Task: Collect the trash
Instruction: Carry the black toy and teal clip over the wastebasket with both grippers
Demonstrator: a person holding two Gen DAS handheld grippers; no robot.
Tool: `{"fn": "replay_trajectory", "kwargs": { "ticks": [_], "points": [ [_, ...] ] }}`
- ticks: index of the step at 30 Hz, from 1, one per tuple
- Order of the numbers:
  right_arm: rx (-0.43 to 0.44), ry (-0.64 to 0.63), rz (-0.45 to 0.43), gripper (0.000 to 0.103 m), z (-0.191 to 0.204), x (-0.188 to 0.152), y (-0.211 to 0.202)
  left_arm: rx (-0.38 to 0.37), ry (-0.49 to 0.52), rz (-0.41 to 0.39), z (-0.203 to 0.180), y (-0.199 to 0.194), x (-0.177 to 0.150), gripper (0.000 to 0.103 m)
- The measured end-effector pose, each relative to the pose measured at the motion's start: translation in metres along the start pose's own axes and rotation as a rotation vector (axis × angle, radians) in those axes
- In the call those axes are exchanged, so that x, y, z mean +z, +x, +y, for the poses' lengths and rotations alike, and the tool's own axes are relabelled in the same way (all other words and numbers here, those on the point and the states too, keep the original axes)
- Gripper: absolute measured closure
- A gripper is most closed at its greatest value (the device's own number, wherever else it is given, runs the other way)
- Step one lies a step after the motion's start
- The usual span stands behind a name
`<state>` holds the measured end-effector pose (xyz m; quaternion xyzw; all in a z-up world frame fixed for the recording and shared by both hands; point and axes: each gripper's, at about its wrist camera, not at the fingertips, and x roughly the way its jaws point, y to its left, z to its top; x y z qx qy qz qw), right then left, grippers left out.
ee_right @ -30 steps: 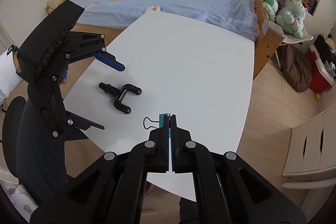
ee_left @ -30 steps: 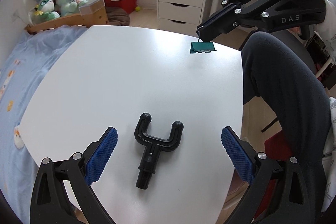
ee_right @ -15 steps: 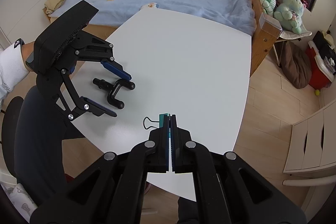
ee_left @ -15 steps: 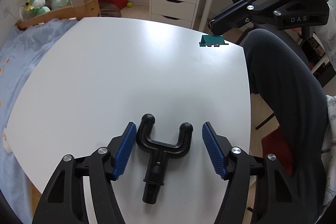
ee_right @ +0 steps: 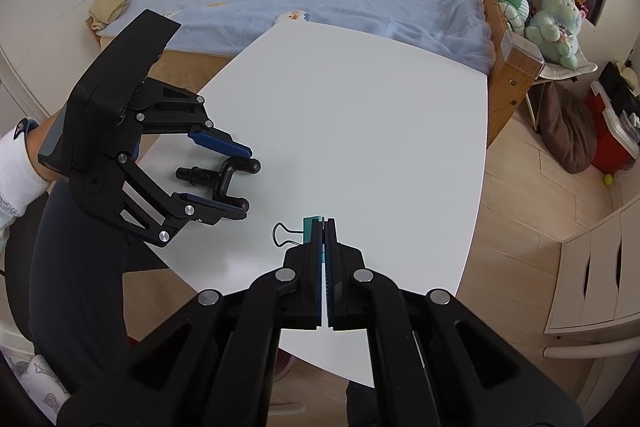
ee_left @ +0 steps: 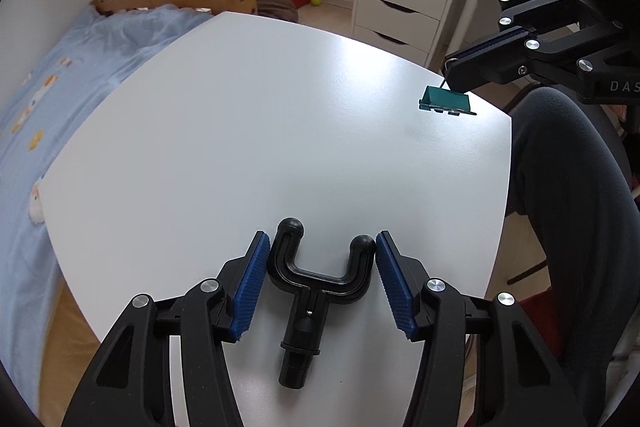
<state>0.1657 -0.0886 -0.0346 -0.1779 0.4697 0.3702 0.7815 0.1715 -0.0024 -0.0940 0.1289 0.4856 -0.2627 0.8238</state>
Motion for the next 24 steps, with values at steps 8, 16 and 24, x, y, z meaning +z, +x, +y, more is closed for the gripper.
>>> {"fn": "replay_trajectory", "kwargs": {
  "ticks": [8, 16, 24],
  "points": [
    [0.014, 0.007, -0.024, 0.102, 0.005, 0.003, -0.003, 0.06, -0.107, -0.041, -0.007, -0.025, -0.005, 0.05],
    [0.019, 0.011, -0.054, 0.102, 0.012, 0.003, -0.013, 0.105, -0.197, -0.095, -0.011, -0.054, -0.006, 0.05],
    [0.025, 0.01, -0.076, 0.102, 0.016, 0.002, -0.021, 0.121, -0.204, -0.138, -0.02, -0.072, -0.008, 0.051]
  ]
}}
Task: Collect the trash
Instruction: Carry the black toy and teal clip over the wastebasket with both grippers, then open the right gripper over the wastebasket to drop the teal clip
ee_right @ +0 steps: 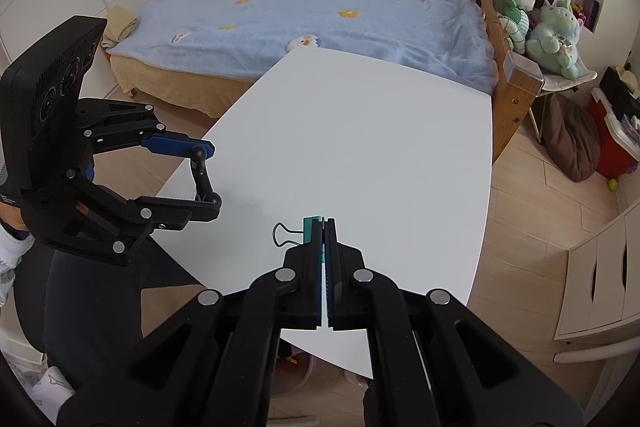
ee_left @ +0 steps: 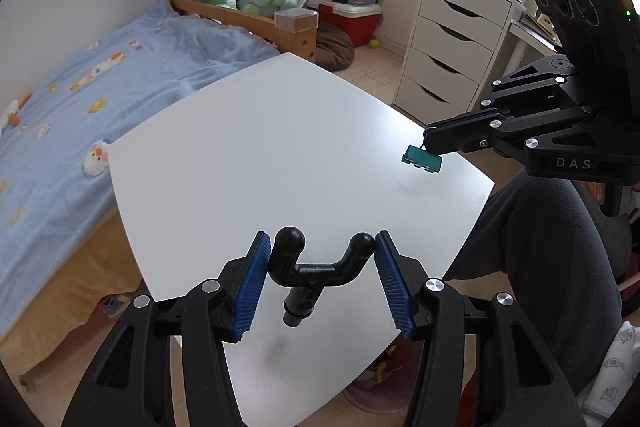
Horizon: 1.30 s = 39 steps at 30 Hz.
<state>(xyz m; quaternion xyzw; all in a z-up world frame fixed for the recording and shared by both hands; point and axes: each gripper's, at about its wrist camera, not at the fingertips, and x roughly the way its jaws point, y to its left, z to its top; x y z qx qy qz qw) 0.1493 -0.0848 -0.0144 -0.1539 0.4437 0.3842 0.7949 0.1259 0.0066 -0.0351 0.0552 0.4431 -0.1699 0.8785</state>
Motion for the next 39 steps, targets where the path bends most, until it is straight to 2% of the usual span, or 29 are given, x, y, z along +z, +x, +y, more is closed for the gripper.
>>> {"fn": "replay_trajectory", "kwargs": {
  "ticks": [12, 21, 28, 39],
  "points": [
    [0.023, -0.024, -0.037, 0.102, 0.018, -0.012, -0.022, 0.002, 0.004, -0.043, -0.021, -0.036, -0.008, 0.051],
    [0.062, -0.068, -0.059, 0.102, 0.048, -0.046, -0.05, -0.035, 0.011, -0.078, -0.045, -0.059, -0.028, 0.051],
    [0.098, -0.091, -0.028, 0.102, 0.068, -0.074, -0.054, -0.054, 0.012, -0.095, -0.062, -0.07, -0.046, 0.051],
    [0.184, -0.101, 0.026, 0.102, 0.085, -0.105, -0.042, -0.067, -0.03, -0.096, -0.065, -0.077, -0.073, 0.051]
  ]
}}
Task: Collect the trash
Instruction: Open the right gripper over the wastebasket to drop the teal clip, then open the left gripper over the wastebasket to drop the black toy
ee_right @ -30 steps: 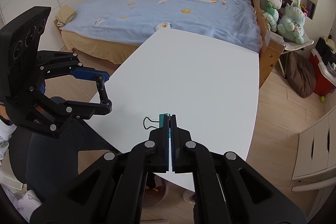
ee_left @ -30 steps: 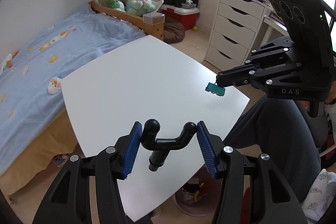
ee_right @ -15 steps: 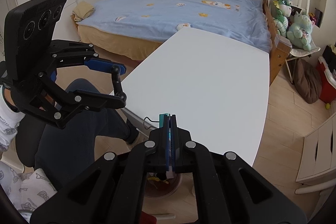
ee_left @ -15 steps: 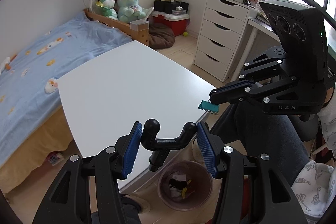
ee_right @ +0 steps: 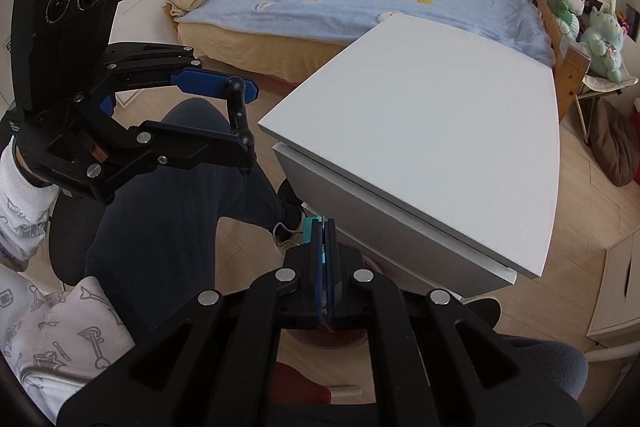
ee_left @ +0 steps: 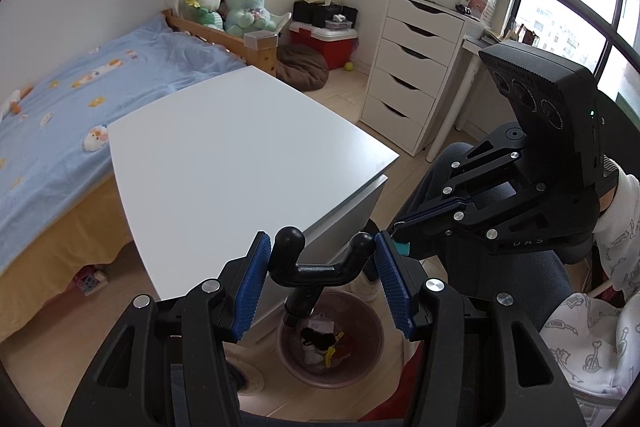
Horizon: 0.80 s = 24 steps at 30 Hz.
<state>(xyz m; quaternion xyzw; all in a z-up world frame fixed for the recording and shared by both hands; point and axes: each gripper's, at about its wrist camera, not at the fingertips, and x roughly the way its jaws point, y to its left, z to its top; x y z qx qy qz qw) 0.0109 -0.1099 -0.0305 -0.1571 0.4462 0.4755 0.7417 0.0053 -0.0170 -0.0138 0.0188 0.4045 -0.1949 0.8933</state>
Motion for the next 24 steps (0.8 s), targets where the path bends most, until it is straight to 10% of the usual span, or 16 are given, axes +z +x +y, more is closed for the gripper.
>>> {"fn": "replay_trajectory", "kwargs": {
  "ticks": [3, 6, 9, 24],
  "points": [
    [0.015, 0.0, 0.004, 0.095, 0.002, -0.002, 0.001, 0.0, -0.007, 0.004, 0.001, -0.001, -0.003, 0.051],
    [0.001, 0.01, -0.008, 0.034, -0.001, 0.0, 0.0, 0.0, -0.01, 0.008, 0.001, -0.001, -0.006, 0.051],
    [-0.006, 0.052, -0.038, 0.012, -0.006, 0.001, -0.005, -0.003, -0.014, 0.009, -0.001, -0.002, -0.009, 0.051],
    [-0.156, 0.174, -0.055, 0.004, -0.021, -0.009, -0.02, -0.026, 0.0, 0.02, -0.016, -0.001, -0.017, 0.05]
  ]
}}
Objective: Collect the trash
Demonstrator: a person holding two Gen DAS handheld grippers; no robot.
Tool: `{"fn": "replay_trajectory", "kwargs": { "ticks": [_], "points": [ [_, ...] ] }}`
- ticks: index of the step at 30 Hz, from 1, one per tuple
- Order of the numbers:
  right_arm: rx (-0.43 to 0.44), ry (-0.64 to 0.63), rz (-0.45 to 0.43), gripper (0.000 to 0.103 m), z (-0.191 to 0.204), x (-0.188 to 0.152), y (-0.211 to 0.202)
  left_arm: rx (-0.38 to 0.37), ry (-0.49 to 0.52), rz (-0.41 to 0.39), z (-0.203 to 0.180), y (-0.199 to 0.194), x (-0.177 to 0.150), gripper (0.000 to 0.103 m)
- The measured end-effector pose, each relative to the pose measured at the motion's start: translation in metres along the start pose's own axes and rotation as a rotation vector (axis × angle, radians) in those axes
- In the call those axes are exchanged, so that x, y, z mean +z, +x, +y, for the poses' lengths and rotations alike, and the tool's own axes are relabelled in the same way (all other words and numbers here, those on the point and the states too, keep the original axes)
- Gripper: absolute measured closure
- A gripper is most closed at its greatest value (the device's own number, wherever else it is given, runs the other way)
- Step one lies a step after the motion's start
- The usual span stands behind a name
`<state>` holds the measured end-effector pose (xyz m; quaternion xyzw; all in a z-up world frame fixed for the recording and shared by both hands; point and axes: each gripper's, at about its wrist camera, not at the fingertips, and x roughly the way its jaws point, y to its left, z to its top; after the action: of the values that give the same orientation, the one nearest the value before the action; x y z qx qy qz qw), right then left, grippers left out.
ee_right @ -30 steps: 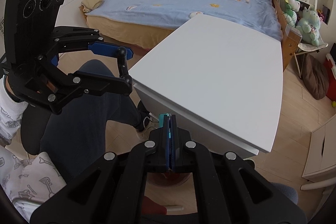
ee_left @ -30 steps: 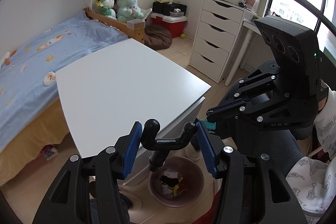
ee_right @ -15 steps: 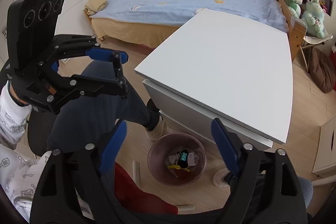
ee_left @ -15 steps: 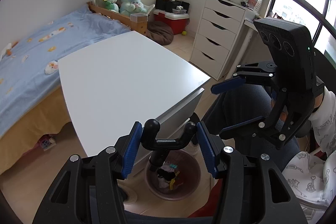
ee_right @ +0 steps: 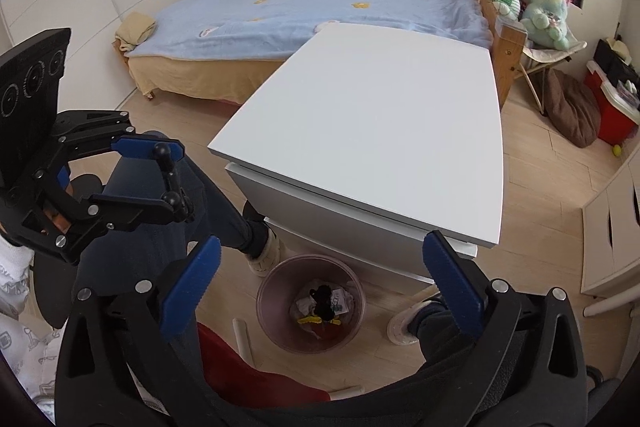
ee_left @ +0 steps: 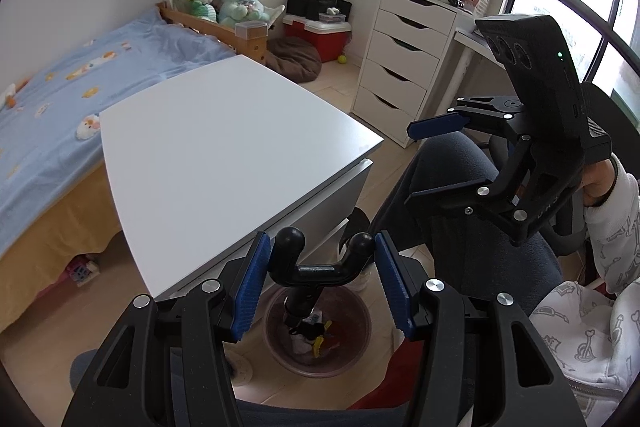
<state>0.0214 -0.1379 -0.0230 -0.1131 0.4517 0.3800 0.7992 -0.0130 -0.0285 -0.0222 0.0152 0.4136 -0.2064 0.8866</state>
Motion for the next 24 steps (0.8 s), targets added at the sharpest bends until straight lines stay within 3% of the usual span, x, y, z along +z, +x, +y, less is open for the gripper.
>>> {"fn": "replay_trajectory", "kwargs": {
  "ticks": [17, 18, 20, 24],
  "points": [
    [-0.037, 0.067, -0.049, 0.004, -0.019, -0.005, -0.018, -0.036, 0.017, 0.044, -0.02, 0.017, -0.005, 0.049],
    [-0.037, 0.068, -0.05, 0.004, -0.019, -0.006, -0.018, -0.036, 0.016, 0.043, -0.019, 0.017, -0.006, 0.047],
    [-0.038, 0.07, -0.05, 0.004, -0.018, -0.006, -0.017, -0.029, 0.008, 0.03, -0.017, 0.017, -0.006, 0.017],
    [-0.038, 0.069, -0.048, 0.004, -0.018, -0.006, -0.017, -0.023, -0.014, 0.021, -0.014, 0.017, -0.006, 0.01]
  ]
}}
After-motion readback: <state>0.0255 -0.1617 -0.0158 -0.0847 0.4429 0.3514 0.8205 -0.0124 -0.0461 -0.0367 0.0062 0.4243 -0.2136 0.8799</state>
